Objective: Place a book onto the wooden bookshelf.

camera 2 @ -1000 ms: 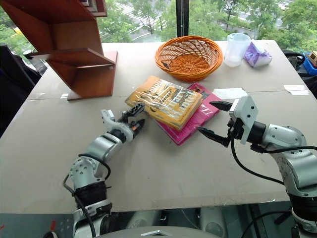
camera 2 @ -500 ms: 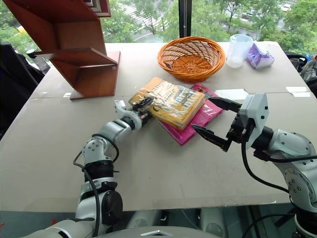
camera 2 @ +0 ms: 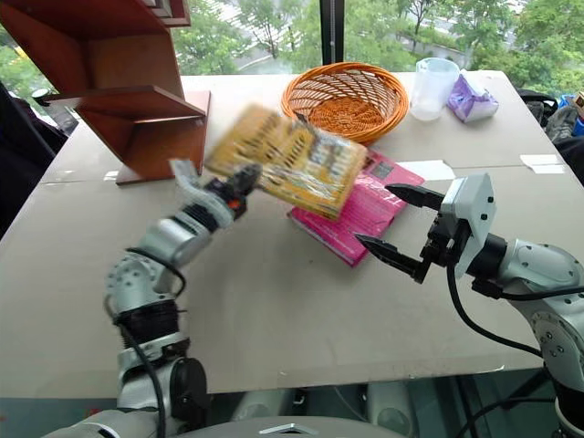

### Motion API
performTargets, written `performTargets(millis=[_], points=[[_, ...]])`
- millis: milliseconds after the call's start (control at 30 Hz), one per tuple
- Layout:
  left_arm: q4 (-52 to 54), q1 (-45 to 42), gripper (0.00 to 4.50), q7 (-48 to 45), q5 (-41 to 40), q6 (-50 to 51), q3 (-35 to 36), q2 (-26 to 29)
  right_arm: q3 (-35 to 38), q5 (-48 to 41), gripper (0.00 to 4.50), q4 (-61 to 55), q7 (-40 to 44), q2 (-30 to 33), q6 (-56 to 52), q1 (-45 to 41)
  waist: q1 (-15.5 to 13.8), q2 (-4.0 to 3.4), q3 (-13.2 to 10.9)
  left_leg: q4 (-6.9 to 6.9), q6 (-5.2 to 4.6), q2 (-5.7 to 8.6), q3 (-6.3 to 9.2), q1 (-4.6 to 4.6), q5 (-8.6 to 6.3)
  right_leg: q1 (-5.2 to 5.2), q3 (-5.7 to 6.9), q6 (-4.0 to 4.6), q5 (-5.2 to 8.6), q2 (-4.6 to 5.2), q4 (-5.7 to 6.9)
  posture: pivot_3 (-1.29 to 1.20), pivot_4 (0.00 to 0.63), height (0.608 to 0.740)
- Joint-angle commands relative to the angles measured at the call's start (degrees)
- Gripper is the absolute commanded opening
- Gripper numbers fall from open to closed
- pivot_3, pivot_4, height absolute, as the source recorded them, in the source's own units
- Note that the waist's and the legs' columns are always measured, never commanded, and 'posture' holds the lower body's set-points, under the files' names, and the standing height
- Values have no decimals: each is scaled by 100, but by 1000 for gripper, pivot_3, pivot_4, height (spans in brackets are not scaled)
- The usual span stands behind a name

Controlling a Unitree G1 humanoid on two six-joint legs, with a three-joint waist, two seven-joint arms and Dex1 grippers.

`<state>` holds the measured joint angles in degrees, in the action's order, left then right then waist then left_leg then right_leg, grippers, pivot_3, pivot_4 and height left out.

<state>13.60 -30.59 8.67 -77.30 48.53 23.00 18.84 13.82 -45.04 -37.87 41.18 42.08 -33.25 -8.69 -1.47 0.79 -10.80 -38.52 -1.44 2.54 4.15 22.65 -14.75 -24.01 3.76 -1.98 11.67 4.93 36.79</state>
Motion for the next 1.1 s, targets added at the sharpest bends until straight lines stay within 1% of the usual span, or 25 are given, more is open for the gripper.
performTargets(millis=[33, 67, 133, 200, 233, 267, 300, 333, 400, 467, 533, 600, 700, 800, 900, 967, 1100], points=[[1420, -435, 117, -1045, 2037, -765, -944, 1229, 375, -208, 4500, 326, 254, 62, 259, -339, -24, 2, -1, 0, 0, 2, -1, 2, 0, 1, 1, 0, 0, 0, -3, 0, 150, 740], [1635, -441, 117, -1285, 2725, -1015, -1297, 1651, 428, -283, 4500, 453, 356, 44, 311, -420, -22, 2, -1, 2, 0, 5, -3, 1, 0, 3, -3, 0, -1, 0, -8, 0, 150, 740], [2023, -462, 117, -1691, 4603, -1895, -2159, 2648, 555, -541, 4500, 754, 628, -145, 575, -676, -19, -2, 1, 14, -1, 7, -22, -8, -1, 5, -21, 0, 0, 0, -16, 0, 150, 740], [2267, -491, 117, -1908, 6860, -2879, -3050, 3729, 589, -783, 4500, 1042, 835, -256, 653, -965, 2, 0, -3, 26, -5, 7, -46, -16, -3, 6, -41, -1, 0, -1, -29, 0, 150, 740], [2351, -440, 117, -1909, 7955, -3171, -3364, 4212, 574, -897, 4500, 1164, 885, -305, 639, -1118, 22, 8, -10, 32, -12, 4, -54, -15, -6, 4, -47, -1, -1, -6, -35, 0, 150, 740], [2406, -343, 117, -1884, 8783, -3341, -3527, 4548, 558, -1015, 4500, 1257, 915, -371, 625, -1255, 55, 12, -14, 33, -14, 1, -56, -12, -8, 2, -47, -2, -1, -9, -39, 0, 150, 740], [2465, -161, 117, -1774, 9368, -3216, -3517, 4748, 531, -1113, 4500, 1342, 919, -444, 607, -1393, 79, -2, -19, 35, -25, -3, -59, -8, -14, -3, -50, -2, -2, -15, -43, 0, 150, 740], [2509, 20, 117, -1656, 9751, -2994, -3393, 4805, 510, -1190, 4500, 1403, 937, -494, 583, -1491, 85, -7, -22, 44, -29, -9, -76, -10, -17, -7, -62, -10, -7, -24, -55, 0, 150, 740], [2581, 489, 117, -1520, 10399, -2508, -2781, 4787, 427, -1336, 4500, 1508, 944, -572, 470, -1701, 93, -9, -24, 48, -37, -27, -88, -13, -22, -10, -66, -13, -8, -33, -65, 0, 150, 740], [2427, 1198, 117, -1671, 10828, -2505, -2152, 4891, 293, -1295, 4500, 1619, 983, -636, 457, -1883, 98, -10, -26, 48, -33, -49, -84, 2, -21, -23, -64, -13, -9, -49, -74, 0, 150, 740], [2193, 1663, 117, -1974, 10964, -2600, -1799, 4969, 197, -1198, 4500, 1743, 1095, -639, 497, -1994, 89, -12, -27, 49, -22, -61, -86, 12, -17, -34, -62, -12, -9, -62, -75, 0, 150, 740], [1993, 1815, 117, -2288, 10967, -2589, -1579, 4981, 162, -1144, 4500, 1830, 1151, -637, 521, -2060, 62, -13, -28, 51, -28, -66, -90, 12, -24, -36, -60, -11, -9, -67, -74, 0, 150, 740], [1613, 1530, 117, -2660, 10980, -2589, -1433, 5072, 60, -1106, 4500, 1837, 1146, -713, 535, -2158, 37, -12, -31, 44, -41, -66, -86, 20, -31, -35, -51, -12, -10, -63, -75, 0, 150, 740], [1189, 1088, 117, -3064, 10932, -2669, -1531, 5187, -82, -1025, 4500, 1710, 1160, -807, 577, -2143, 48, -11, -31, 32, -51, -63, -85, 21, -36, -32, -52, -20, -18, -69, -74, 0, 150, 740], [716, 784, 117, -3572, 10858, -2721, -1809, 5226, -148, -993, 4500, 1618, 1066, -899, 581, -2150, 74, -12, -31, 28, -50, -63, -92, 19, -36, -34, -59, -19, -22, -72, -67, 0, 150, 740], [392, 441, 117, -3817, 10869, -2761, -2079, 5110, -158, -949, 4500, 1608, 947, -916, 529, -2167, 84, -14, -32, 28, -50, -65, -101, 12, -36, -36, -68, -18, -22, -76, -56, 0, 150, 740], [-190, -425, 117, -4058, 11092, -2855, -2671, 4683, -213, -887, 4500, 1643, 686, -701, 159, -2176, 60, -10, -34, 16, -51, -65, -120, 17, -36, -57, -85, -17, -22, -77, -20, 0, 150, 740]])
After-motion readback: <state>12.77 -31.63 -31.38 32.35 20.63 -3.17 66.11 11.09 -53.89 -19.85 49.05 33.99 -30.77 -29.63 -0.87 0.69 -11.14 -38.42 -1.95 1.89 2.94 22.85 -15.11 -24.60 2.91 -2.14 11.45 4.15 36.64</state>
